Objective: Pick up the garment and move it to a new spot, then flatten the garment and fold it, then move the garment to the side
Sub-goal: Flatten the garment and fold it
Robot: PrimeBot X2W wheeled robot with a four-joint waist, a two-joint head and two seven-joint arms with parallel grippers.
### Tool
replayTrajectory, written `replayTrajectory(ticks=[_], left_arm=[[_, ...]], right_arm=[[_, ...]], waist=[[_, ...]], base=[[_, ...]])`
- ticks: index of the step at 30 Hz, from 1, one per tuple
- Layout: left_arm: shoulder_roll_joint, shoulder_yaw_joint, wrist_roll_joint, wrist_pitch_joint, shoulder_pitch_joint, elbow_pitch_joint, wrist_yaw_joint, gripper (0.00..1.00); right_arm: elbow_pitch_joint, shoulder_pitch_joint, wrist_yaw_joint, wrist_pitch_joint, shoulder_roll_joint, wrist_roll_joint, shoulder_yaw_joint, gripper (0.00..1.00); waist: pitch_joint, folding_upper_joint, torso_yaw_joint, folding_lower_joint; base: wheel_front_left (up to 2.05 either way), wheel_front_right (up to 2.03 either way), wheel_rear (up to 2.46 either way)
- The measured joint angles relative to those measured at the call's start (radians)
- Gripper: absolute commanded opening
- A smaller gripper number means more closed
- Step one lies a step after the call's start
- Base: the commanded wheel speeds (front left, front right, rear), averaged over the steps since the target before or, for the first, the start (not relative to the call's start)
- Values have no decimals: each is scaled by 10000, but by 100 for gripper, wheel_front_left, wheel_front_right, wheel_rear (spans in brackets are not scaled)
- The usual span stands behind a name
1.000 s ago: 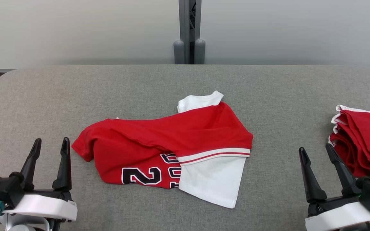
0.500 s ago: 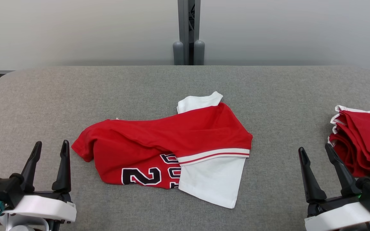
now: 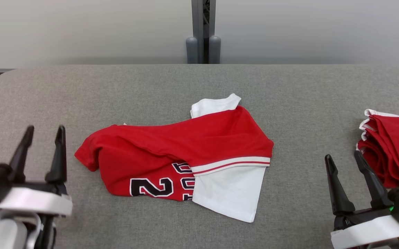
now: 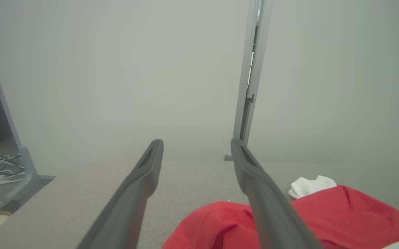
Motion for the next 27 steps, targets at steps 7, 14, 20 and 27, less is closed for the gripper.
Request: replayTrajectory(ticks=[7, 14, 20, 27], left_arm=[[1118, -38, -769, 2452, -1576, 261, -788, 100], [1845, -836, -2330, 4815, -2398, 1567, -1423, 100], [2374, -2228, -3806, 5200, -3012, 1841, -1484, 100], [2913, -3653, -5026, 5141, -3704, 2272, -1482, 100]], right_arm=[[-232, -260, 0, 102, 4, -157, 84, 100], [-328, -454, 0, 119, 2, -247, 102, 100], [-575, -768, 0, 261, 0, -481, 36, 100], [-752, -1028, 0, 485, 8, -702, 142, 100]], waist=[[502, 0, 149, 0], [1224, 0, 145, 0], [1927, 0, 200, 0], [2537, 0, 322, 0]], base=[[0, 0, 0], [0, 0, 0], [0, 0, 0], [0, 0, 0]])
